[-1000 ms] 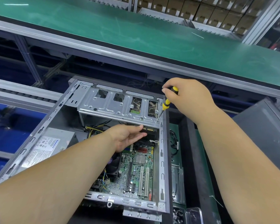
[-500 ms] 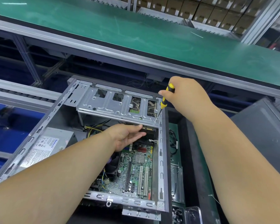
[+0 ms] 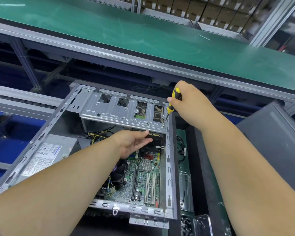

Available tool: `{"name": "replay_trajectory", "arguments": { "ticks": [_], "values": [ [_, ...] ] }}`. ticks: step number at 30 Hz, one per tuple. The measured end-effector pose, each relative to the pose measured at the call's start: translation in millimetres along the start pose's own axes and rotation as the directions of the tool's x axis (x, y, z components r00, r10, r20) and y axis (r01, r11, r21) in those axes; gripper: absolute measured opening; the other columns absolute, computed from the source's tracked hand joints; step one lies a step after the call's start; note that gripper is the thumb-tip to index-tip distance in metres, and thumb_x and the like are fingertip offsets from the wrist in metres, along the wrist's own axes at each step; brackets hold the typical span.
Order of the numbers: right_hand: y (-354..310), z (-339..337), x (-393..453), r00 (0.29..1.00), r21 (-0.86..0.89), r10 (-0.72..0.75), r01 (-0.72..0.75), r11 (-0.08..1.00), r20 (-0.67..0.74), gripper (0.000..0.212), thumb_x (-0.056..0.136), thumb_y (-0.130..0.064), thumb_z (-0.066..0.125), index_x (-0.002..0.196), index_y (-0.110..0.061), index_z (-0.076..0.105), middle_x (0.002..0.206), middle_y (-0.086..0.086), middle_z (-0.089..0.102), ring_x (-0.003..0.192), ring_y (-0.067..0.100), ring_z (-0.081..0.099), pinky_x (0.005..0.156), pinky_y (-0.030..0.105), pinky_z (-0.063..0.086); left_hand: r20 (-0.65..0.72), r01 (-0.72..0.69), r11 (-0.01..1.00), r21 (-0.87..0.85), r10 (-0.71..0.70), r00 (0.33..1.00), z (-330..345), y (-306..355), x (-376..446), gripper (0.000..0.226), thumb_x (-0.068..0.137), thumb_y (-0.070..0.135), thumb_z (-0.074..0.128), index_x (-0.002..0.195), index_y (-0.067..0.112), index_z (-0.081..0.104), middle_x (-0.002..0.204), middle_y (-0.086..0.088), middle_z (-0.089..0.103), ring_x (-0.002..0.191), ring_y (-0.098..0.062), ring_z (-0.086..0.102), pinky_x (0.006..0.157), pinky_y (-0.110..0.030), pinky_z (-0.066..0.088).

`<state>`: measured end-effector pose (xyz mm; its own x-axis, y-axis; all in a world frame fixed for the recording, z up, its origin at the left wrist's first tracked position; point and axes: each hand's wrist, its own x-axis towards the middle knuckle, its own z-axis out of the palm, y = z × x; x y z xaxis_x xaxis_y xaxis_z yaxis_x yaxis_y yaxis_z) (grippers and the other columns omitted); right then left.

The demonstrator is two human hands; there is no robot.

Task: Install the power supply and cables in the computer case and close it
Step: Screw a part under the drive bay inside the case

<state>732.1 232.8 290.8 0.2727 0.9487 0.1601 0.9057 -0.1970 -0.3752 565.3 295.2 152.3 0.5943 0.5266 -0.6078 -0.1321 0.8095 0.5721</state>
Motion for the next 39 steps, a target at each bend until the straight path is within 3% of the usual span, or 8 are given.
{"name": "replay_trajectory", "arguments": {
  "ticks": [8,12,19,23,28,32,36,39],
  "values": [
    [3,1,0,0.996,0.037,0.072,-0.071,0.997,-0.047,0.019,0.094,-0.028,0.063,0.093,-0.017,0.048,0.084,0.001,0.063,0.069,0.013,0.057,0.053,0.026,0.038,0.001,-0.003,1.0,0.01,0.003,1.0,-1,-1,1,0.032,0.073,0.003,0.076,0.101,-0.006,0.062,0.091,-0.022,0.073,0.088,-0.025,0.073,0.063,-0.023,0.06],
    [0,3,0,0.995,0.002,0.079,-0.079,0.997,-0.059,0.021,0.094,-0.03,0.063,0.096,-0.016,0.047,0.091,0.006,0.066,0.083,0.027,0.062,0.067,0.035,0.049,-0.003,-0.004,1.0,0.022,0.005,1.0,-1,0,0,0.033,0.073,0.004,0.076,0.101,-0.006,0.062,0.091,-0.021,0.073,0.089,-0.025,0.073,0.065,-0.024,0.06],
    [-3,3,-2,0.992,0.01,0.108,-0.107,0.994,-0.06,0.021,0.095,-0.031,0.062,0.099,-0.017,0.047,0.093,0.006,0.067,0.086,0.028,0.064,0.075,0.042,0.054,-0.009,0.01,0.999,0.041,-0.01,1.0,0,0,-2,0.031,0.075,0.005,0.075,0.101,-0.005,0.063,0.096,-0.023,0.072,0.09,-0.025,0.073,0.07,-0.027,0.06],
    [-4,7,-7,0.992,0.029,0.096,-0.093,0.995,-0.086,0.019,0.096,-0.03,0.06,0.099,-0.017,0.047,0.091,0.005,0.067,0.084,0.027,0.063,0.076,0.042,0.054,-0.024,0.005,0.986,0.167,-0.001,1.0,2,2,-8,0.048,0.066,0.018,0.079,0.107,0.0,0.061,0.096,-0.018,0.074,0.088,-0.019,0.073,0.067,-0.023,0.06],
    [-4,13,-20,0.989,0.014,0.03,-0.028,0.999,-0.146,0.019,0.096,-0.029,0.06,0.096,-0.018,0.044,0.085,0.002,0.061,0.077,0.026,0.058,0.067,0.038,0.05,-0.109,-0.014,0.952,0.304,0.05,0.993,1,0,-14,0.032,0.084,0.029,0.073,0.104,0.009,0.059,0.087,-0.009,0.076,0.072,-0.013,0.071,0.061,-0.021,0.057],
    [-4,15,-34,0.978,0.016,-0.027,0.031,0.999,-0.205,0.02,0.095,-0.031,0.06,0.092,-0.02,0.044,0.079,-0.001,0.057,0.072,0.023,0.055,0.061,0.034,0.046,-0.268,0.008,0.873,0.488,0.141,0.953,2,3,-24,0.031,0.088,0.038,0.069,0.092,0.008,0.062,0.064,0.0,0.068,0.055,-0.011,0.058,0.052,-0.021,0.048],
    [7,10,-52,0.942,0.181,-0.011,0.076,0.981,-0.335,0.015,0.094,-0.03,0.06,0.093,-0.021,0.048,0.082,-0.003,0.06,0.074,0.02,0.057,0.063,0.037,0.05,-0.334,0.019,0.81,0.587,0.22,0.917,11,8,-38,0.033,0.093,0.034,0.06,0.067,0.015,0.052,0.044,0.005,0.046,0.04,-0.01,0.037,0.043,-0.02,0.03],
    [25,3,-66,0.91,0.309,0.056,0.081,0.948,-0.411,0.011,0.093,-0.029,0.061,0.094,-0.025,0.05,0.083,-0.009,0.062,0.074,0.01,0.057,0.061,0.03,0.046,-0.234,-0.067,0.727,0.683,0.305,0.923,24,8,-50,0.034,0.093,0.032,0.059,0.065,0.014,0.053,0.043,0.006,0.048,0.039,-0.01,0.038,0.045,-0.022,0.032]
  ]
}}
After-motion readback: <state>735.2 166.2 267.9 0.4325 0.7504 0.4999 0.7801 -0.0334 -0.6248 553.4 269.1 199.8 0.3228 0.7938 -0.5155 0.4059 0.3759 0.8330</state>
